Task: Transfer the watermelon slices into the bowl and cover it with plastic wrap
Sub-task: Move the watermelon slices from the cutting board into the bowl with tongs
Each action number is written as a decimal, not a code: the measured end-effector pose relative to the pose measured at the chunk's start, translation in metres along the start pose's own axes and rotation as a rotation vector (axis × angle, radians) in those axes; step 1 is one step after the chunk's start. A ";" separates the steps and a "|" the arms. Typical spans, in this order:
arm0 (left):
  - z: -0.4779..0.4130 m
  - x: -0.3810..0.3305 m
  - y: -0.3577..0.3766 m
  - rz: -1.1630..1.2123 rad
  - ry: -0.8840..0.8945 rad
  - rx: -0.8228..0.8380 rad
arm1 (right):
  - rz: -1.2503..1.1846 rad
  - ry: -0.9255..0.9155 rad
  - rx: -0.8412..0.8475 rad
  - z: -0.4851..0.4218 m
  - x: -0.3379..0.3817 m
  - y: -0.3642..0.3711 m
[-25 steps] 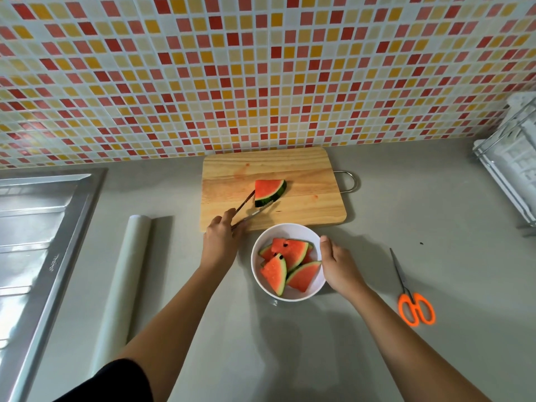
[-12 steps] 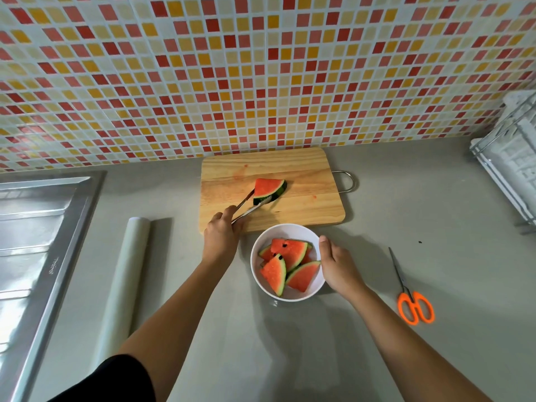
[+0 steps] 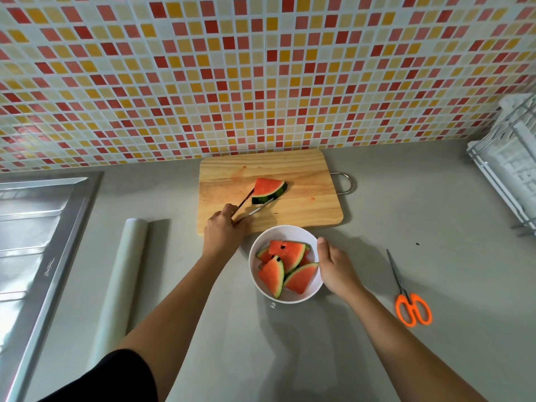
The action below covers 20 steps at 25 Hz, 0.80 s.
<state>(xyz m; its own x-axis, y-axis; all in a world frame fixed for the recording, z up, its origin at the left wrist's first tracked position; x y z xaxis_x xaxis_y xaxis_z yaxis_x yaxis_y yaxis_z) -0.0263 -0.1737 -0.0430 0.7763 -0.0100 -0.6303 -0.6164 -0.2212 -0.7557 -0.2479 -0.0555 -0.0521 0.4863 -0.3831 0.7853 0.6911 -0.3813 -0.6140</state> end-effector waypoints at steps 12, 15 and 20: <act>0.008 -0.007 0.006 -0.006 0.060 -0.034 | 0.018 -0.023 -0.017 -0.001 -0.003 0.001; 0.009 -0.008 0.003 0.027 0.037 -0.042 | 0.016 -0.023 -0.015 -0.002 -0.003 0.002; 0.008 -0.005 0.002 0.130 -0.162 0.009 | -0.002 -0.012 -0.021 -0.002 -0.004 0.002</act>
<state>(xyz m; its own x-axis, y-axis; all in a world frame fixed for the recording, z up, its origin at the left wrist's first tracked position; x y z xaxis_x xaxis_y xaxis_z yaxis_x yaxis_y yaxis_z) -0.0326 -0.1663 -0.0429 0.6589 0.1191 -0.7427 -0.7119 -0.2200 -0.6669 -0.2497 -0.0561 -0.0570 0.4913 -0.3725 0.7873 0.6808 -0.3995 -0.6139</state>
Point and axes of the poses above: each hand's wrist, its own z-axis away from the middle knuckle, its own y-axis out of the palm, x = y × z, the point moved 4 cm from there along -z, towards the middle knuckle, and after that the axes turned 15 degrees about -x, right-handed, at the moved point
